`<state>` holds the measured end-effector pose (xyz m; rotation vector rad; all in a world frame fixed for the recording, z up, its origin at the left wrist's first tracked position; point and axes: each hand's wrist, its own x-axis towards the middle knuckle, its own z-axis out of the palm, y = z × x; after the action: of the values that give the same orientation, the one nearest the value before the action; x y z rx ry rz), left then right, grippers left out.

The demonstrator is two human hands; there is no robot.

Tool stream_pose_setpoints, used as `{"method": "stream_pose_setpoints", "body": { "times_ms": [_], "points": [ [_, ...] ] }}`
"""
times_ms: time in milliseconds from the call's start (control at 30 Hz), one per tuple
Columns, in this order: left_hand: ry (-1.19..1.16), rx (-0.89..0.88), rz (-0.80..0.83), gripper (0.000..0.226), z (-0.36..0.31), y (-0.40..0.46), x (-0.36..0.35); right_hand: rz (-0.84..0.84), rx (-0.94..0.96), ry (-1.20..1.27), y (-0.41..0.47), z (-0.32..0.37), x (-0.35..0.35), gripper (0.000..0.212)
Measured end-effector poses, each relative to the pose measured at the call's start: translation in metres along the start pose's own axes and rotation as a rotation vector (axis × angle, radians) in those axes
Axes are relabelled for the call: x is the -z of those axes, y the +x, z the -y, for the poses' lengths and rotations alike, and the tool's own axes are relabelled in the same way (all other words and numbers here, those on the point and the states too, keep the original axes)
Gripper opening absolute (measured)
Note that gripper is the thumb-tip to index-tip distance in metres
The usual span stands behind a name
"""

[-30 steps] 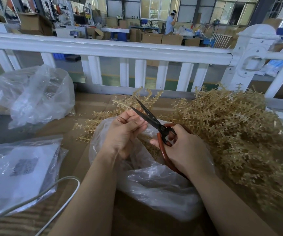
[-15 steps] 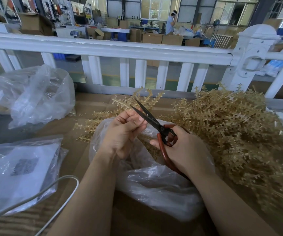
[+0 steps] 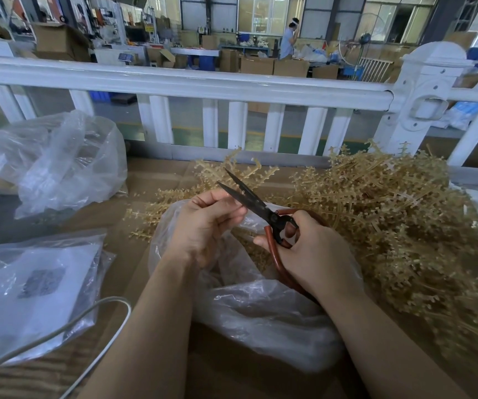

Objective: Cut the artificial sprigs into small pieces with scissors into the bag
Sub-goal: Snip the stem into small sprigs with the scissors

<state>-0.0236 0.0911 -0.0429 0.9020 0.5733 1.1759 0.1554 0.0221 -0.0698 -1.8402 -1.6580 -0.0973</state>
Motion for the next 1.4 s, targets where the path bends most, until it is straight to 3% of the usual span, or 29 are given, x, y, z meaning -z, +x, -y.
{"method": "stream_pose_setpoints", "body": {
  "times_ms": [400, 700, 1067, 1400],
  "points": [
    [0.038, -0.014, 0.098, 0.012, -0.0001, -0.0018, -0.0007, -0.006, 0.03, -0.001, -0.001, 0.0008, 0.0011, 0.076],
    [0.076, -0.031, 0.059, 0.013, -0.0007, -0.0008, -0.0007, -0.023, 0.05, 0.0, -0.0016, 0.0011, 0.0022, 0.077],
    [0.204, -0.093, 0.043, 0.018, 0.0035, -0.0002, -0.0006, -0.072, 0.073, -0.095, 0.0003, -0.0022, -0.003, 0.063],
    [0.192, -0.077, 0.108, 0.016, 0.0039, -0.0006, 0.0019, -0.08, 0.072, -0.041, -0.0006, -0.0022, -0.0033, 0.073]
  ]
}}
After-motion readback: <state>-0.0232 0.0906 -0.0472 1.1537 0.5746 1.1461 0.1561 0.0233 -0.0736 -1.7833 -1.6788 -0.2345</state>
